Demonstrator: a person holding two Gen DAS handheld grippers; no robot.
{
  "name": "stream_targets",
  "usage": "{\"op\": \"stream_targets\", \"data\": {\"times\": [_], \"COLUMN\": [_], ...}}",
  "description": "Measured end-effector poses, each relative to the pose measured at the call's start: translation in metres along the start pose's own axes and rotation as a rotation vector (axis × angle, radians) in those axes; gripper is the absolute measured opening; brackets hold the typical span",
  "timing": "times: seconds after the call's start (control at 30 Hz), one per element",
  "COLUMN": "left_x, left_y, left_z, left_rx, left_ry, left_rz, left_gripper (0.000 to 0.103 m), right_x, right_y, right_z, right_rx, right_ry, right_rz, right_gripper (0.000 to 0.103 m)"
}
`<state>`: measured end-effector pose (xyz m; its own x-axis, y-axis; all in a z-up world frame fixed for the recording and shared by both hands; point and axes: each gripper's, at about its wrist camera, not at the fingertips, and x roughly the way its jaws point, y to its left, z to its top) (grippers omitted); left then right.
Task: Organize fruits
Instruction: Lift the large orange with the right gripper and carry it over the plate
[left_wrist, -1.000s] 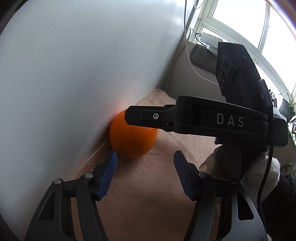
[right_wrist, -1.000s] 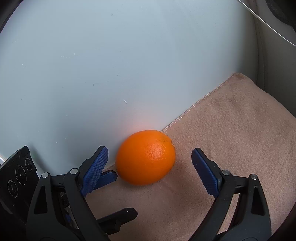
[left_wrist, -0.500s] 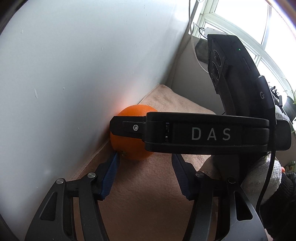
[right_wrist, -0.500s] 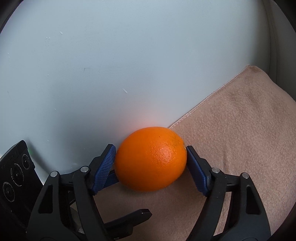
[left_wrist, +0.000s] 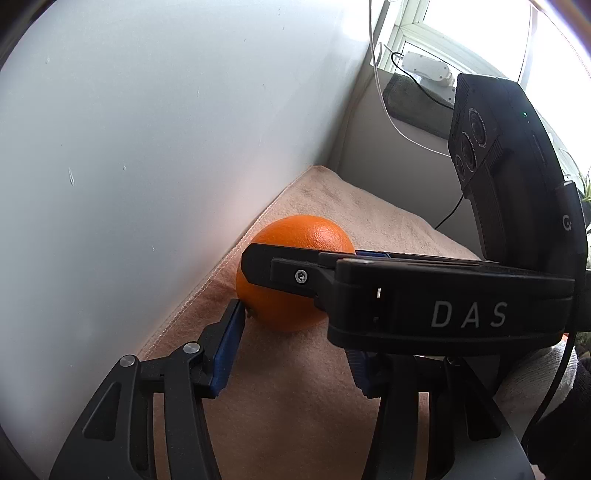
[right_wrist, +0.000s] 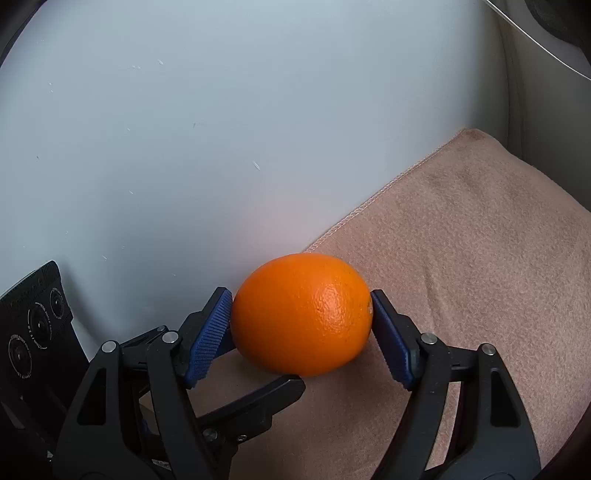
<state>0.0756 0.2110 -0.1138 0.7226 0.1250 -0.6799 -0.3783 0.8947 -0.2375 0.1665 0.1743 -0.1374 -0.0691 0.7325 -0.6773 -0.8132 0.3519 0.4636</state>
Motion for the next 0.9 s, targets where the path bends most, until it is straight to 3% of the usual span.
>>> {"op": "stream_targets", "data": {"times": [0.4,0.9], "left_x": [-0.014,-0.038], "left_y": [-0.023,-0.069], "left_z": [-0.007,-0.017], "left_rx": [0.053,0.126], "left_ry": [-0.008,-0.034], "left_rz": [-0.041,-0.12], "left_gripper": [0.051,0.051], "right_x": [-0.026,-0.092], "right_y": [-0.034,-0.032], "right_z": [-0.011,-0.034], "right_rx": [0.035,0.069], "right_ry": [-0.038,-0.126], "right_rz": [-0.033,-0.102], "right_gripper": [0.078,0.078]}}
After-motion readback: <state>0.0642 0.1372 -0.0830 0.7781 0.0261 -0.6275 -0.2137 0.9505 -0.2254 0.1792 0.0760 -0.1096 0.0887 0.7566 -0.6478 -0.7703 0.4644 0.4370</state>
